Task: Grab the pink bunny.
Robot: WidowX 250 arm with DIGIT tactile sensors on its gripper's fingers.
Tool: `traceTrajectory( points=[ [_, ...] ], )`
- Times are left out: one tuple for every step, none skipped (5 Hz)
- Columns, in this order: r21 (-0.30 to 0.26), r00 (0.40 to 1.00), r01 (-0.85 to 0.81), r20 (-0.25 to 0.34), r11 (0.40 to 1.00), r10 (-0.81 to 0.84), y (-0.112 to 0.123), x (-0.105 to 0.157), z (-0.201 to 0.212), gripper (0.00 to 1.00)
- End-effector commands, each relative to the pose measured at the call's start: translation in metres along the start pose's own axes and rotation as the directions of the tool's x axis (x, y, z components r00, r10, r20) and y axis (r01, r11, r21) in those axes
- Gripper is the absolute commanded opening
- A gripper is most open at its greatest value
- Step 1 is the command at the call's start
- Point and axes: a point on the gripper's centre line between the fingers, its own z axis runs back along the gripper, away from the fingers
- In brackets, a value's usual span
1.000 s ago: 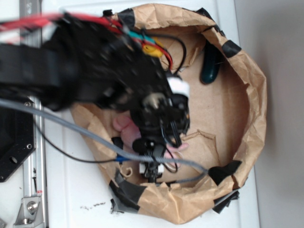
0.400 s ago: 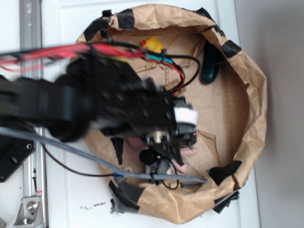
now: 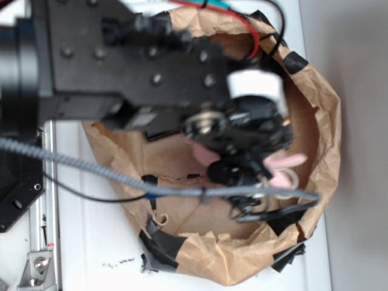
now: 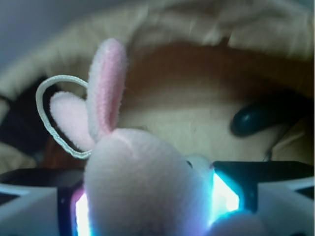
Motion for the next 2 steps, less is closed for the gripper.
traceTrajectory(
  points=[
    [0.205,0.995,-0.045,0.096,0.978,0.026,0.0133,-0.0029,0.0003,0.0],
    [0.157,0.996,-0.049,0.086,0.986,0.036,0.0182,0.0009,0.0004,0.0]
  ],
)
